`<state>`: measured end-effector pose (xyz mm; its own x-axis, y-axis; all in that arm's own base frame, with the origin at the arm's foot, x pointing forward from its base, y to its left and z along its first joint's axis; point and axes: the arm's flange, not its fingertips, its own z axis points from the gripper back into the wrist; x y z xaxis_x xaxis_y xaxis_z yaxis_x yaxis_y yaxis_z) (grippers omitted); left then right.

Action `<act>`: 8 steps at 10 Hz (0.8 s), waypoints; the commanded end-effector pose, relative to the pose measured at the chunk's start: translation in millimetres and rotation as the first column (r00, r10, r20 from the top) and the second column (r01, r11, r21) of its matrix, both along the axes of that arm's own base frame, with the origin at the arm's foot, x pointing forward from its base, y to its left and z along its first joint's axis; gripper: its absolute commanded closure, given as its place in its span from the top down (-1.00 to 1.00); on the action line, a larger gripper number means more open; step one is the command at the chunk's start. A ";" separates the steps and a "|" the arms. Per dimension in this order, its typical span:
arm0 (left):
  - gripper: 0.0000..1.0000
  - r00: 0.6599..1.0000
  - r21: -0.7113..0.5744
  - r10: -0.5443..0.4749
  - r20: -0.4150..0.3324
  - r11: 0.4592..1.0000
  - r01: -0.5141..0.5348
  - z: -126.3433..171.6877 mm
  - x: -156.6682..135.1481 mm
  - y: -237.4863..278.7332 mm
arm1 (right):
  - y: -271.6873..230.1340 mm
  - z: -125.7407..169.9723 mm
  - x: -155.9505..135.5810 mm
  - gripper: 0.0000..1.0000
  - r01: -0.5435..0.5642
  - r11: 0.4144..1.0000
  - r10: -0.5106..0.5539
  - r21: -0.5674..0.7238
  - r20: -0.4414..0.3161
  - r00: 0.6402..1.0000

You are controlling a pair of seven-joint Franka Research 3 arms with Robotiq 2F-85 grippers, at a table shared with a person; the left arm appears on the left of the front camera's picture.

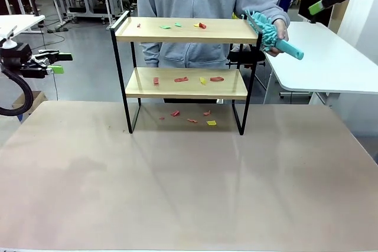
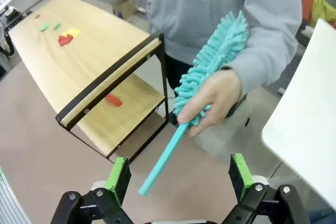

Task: Clean the shelf.
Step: Pick up the Duster handed by the human.

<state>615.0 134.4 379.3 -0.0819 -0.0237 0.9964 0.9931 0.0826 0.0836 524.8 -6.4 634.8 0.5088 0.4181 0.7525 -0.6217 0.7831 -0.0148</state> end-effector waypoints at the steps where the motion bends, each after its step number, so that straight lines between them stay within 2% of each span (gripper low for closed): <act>1: 1.00 1.000 0.006 -0.003 0.015 1.000 0.003 2.7 -0.6 0.8 | -12.5 4.5 4.5 1.00 -0.021 1.000 0.021 0.007 0.034 0.999; 4: 1.00 1.000 0.006 -0.003 0.015 1.000 0.003 2.7 -0.6 0.8 | -12.5 4.5 4.5 1.00 -0.021 1.000 0.021 0.007 0.034 0.999; 5: 1.00 1.000 0.006 -0.003 0.015 1.000 0.003 2.7 -0.6 0.8 | -8.7 1.1 0.4 1.00 0.001 1.000 -0.001 0.004 0.008 1.000; 6: 1.00 1.000 0.006 -0.003 0.015 1.000 0.003 2.7 -0.6 0.8 | 8.8 -10.6 -5.5 1.00 0.115 0.993 -0.115 -0.019 -0.030 0.993; 8: 1.00 1.000 0.006 -0.003 0.015 1.000 0.003 2.7 -0.6 0.8 | 39.0 -12.6 -14.8 1.00 0.230 0.970 -0.235 -0.081 -0.055 0.971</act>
